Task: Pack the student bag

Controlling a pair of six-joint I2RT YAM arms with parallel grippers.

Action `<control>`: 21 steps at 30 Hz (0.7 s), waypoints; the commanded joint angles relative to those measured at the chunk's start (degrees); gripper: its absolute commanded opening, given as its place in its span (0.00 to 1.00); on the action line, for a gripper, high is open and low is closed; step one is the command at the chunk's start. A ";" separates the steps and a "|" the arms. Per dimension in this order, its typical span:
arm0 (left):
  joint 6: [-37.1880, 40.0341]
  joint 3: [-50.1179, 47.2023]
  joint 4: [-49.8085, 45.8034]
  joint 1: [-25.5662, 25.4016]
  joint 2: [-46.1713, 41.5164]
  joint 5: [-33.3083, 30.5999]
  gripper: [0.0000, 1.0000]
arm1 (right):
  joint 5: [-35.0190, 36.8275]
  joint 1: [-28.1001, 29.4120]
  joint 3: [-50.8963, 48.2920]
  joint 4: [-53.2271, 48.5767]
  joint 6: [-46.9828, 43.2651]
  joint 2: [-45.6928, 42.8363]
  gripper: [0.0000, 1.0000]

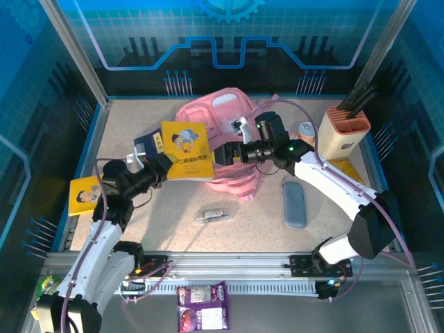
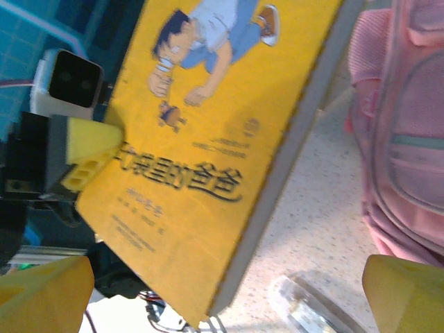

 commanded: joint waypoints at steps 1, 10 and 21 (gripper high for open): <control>-0.55 2.74 9.16 -1.61 0.49 -1.22 0.00 | 1.64 -0.93 -4.12 1.89 1.38 -1.98 1.00; -3.05 7.74 16.13 -7.51 5.78 -3.56 0.00 | -7.13 -1.81 -12.86 22.63 20.54 -5.24 0.99; -0.66 10.04 17.35 -13.04 11.29 -7.85 0.00 | -14.16 -1.07 -11.89 44.22 37.83 0.16 1.00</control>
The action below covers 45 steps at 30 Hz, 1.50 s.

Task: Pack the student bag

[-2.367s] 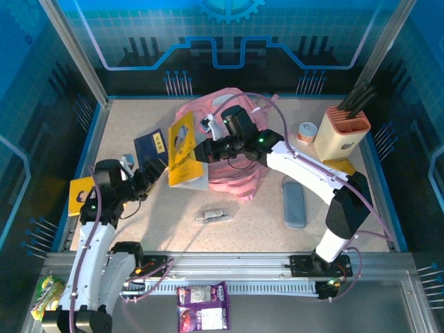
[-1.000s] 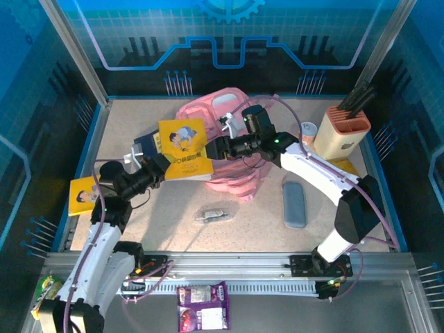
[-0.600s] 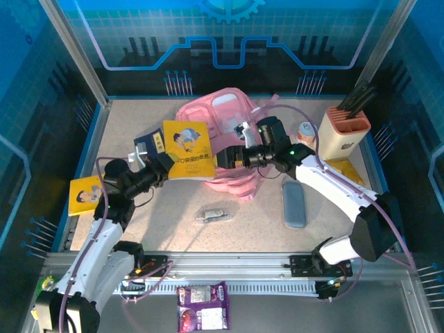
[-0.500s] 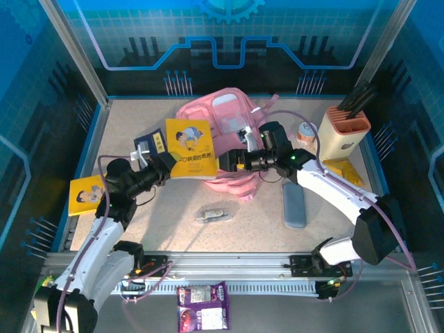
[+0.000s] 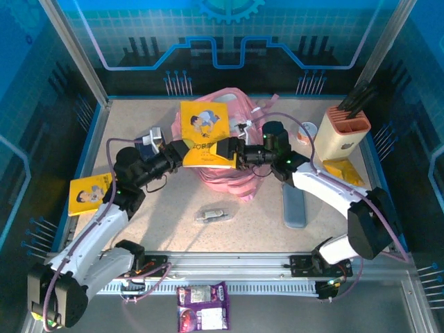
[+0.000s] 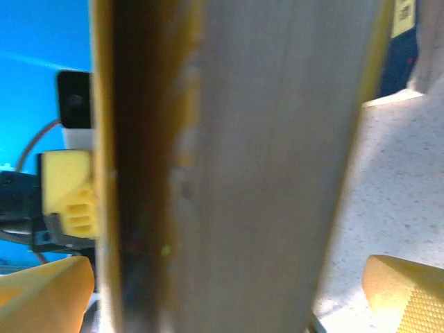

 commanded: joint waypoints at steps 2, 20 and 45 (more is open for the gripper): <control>4.04 1.35 2.83 -0.54 -0.14 -2.27 0.00 | -3.44 -0.06 0.65 9.44 6.51 -1.65 0.98; 12.38 0.70 -10.65 -0.80 -4.01 -4.51 0.00 | -1.93 -0.50 2.33 0.51 -0.15 -1.47 0.09; 60.31 17.24 -34.40 -16.40 20.59 -28.60 0.52 | 17.47 -20.52 3.06 -53.66 -36.30 -19.55 0.00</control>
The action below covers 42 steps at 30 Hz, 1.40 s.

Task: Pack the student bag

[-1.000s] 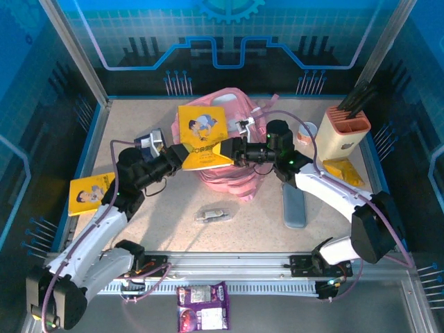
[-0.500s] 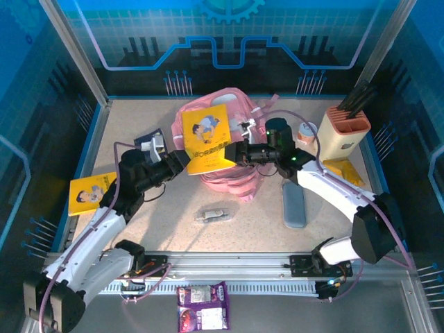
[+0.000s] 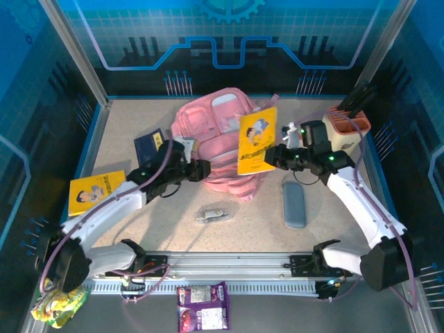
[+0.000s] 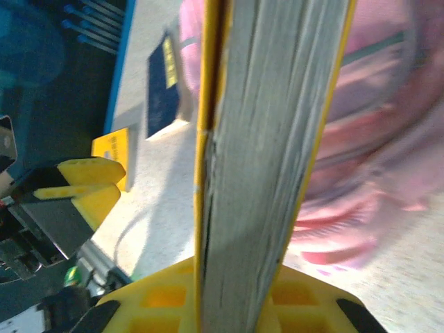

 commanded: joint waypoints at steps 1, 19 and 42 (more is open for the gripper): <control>13.13 6.01 -0.03 -3.09 6.05 -4.95 0.52 | 2.51 -4.42 -0.93 -5.90 -5.21 -4.32 0.00; 32.47 25.98 -0.32 -8.15 36.35 -15.04 0.71 | -3.63 -12.83 -4.28 -7.50 -6.71 -5.54 0.00; 39.59 31.29 0.46 -8.20 37.79 -17.33 0.00 | -2.48 -13.11 -2.89 -11.38 -7.67 -7.20 0.00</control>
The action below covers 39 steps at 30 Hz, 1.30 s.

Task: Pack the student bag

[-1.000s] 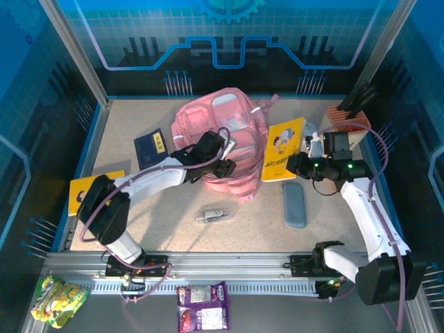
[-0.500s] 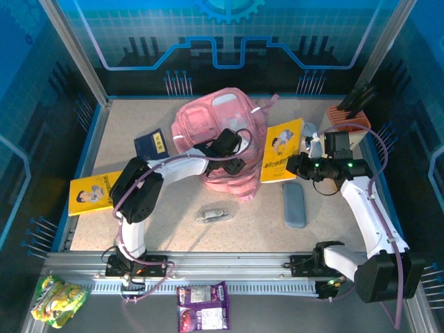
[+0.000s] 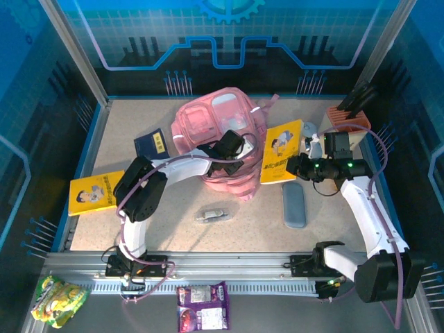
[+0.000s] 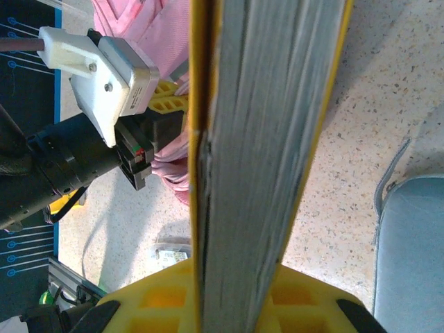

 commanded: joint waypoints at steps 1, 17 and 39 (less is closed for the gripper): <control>1.10 2.22 0.87 0.22 -5.43 -1.95 0.00 | -0.68 -0.92 1.73 -1.33 -2.33 -2.59 0.00; 5.29 7.83 2.53 1.89 -15.46 -1.25 0.00 | -1.05 1.44 -0.13 -5.39 -1.18 -5.81 0.00; 4.26 7.39 2.89 3.83 -22.66 11.09 0.00 | -2.27 17.77 -4.57 44.24 13.68 18.90 0.03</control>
